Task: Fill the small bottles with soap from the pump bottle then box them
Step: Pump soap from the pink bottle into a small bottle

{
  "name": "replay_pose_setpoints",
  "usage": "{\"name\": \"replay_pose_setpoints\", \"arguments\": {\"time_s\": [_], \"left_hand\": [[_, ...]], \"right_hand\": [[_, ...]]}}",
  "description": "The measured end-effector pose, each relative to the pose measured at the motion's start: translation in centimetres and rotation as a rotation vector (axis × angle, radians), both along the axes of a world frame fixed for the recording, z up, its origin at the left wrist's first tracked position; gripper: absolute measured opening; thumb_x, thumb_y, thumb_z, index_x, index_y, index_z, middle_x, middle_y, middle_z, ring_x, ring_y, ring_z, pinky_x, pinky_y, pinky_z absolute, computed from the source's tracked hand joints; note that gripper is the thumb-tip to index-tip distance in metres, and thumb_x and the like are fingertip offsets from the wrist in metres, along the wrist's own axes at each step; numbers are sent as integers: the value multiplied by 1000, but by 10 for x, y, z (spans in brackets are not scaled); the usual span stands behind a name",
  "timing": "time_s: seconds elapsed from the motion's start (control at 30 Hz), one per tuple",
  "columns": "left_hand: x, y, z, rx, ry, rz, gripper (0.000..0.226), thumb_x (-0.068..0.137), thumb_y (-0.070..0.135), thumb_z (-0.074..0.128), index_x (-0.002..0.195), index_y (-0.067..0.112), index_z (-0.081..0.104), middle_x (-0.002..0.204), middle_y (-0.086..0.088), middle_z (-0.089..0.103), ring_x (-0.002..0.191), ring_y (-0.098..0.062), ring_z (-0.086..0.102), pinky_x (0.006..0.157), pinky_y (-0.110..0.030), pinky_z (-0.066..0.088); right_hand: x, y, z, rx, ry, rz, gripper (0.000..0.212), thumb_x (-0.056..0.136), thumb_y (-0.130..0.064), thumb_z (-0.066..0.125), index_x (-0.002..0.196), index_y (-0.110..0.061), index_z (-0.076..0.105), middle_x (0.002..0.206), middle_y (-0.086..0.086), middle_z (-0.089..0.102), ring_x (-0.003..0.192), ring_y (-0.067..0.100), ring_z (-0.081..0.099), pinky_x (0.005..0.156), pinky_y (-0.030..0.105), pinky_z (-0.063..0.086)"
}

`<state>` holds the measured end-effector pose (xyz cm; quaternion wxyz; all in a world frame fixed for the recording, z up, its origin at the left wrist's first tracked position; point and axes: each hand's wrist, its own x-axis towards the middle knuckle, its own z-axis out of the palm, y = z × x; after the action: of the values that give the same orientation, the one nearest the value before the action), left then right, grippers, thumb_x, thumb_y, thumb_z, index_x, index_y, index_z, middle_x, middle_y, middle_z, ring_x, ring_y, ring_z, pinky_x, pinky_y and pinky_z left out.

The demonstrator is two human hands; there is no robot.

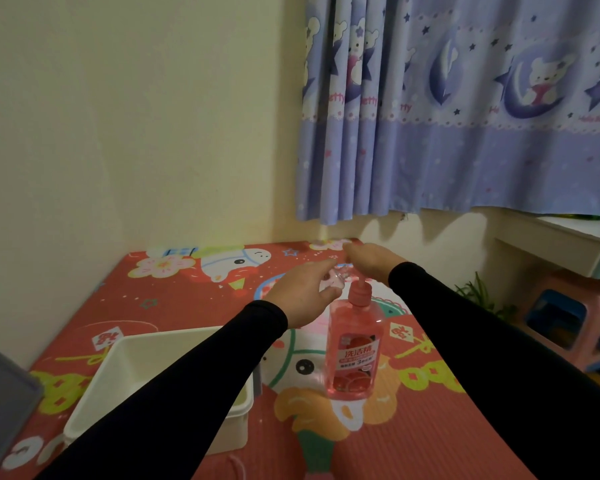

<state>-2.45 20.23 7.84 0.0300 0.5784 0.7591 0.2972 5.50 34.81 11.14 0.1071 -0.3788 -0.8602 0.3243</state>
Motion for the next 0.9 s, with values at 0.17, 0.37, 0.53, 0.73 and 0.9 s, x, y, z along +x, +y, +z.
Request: {"name": "replay_pose_setpoints", "arguments": {"time_s": [0.17, 0.37, 0.53, 0.73, 0.9], "left_hand": [[-1, 0, -1, 34, -25, 22, 45, 94, 36, 56, 136, 21, 46, 130, 0, 57, 103, -15, 54, 82, -23, 36], [0, -1, -9, 4, -30, 26, 49, 95, 37, 55, 140, 23, 44, 130, 2, 57, 108, -16, 54, 80, -21, 33], [-5, 1, 0, 4, 16, 8, 44, 96, 37, 53, 136, 22, 47, 125, 2, 57, 108, -19, 53, 81, -23, 33], [-3, 2, -10, 9, 57, 15, 40, 97, 38, 50, 133, 21, 48, 121, 1, 57, 112, -21, 53, 78, -23, 31], [-3, 4, -14, -25, 63, 33, 49, 96, 39, 51, 141, 22, 42, 127, 0, 55, 114, -19, 51, 82, -22, 31]], "right_hand": [[-1, -1, -2, 43, 2, 37, 41, 102, -18, 32, 133, 3, 47, 135, 25, 51, 125, 39, 49, 106, 45, 41], [-4, 2, -16, -23, -5, 39, 37, 100, -12, 34, 129, 5, 51, 134, 26, 51, 125, 39, 48, 103, 42, 39], [-4, 4, -5, -65, 101, 18, 48, 102, -32, 31, 135, -1, 46, 137, 23, 51, 127, 39, 48, 107, 46, 40], [-5, 4, -17, -50, 94, 33, 44, 101, -26, 32, 132, 1, 48, 133, 24, 53, 124, 39, 50, 106, 48, 40], [0, -2, -16, -10, 43, 25, 45, 103, -27, 30, 131, 1, 50, 135, 22, 53, 126, 37, 49, 104, 42, 38]]}}
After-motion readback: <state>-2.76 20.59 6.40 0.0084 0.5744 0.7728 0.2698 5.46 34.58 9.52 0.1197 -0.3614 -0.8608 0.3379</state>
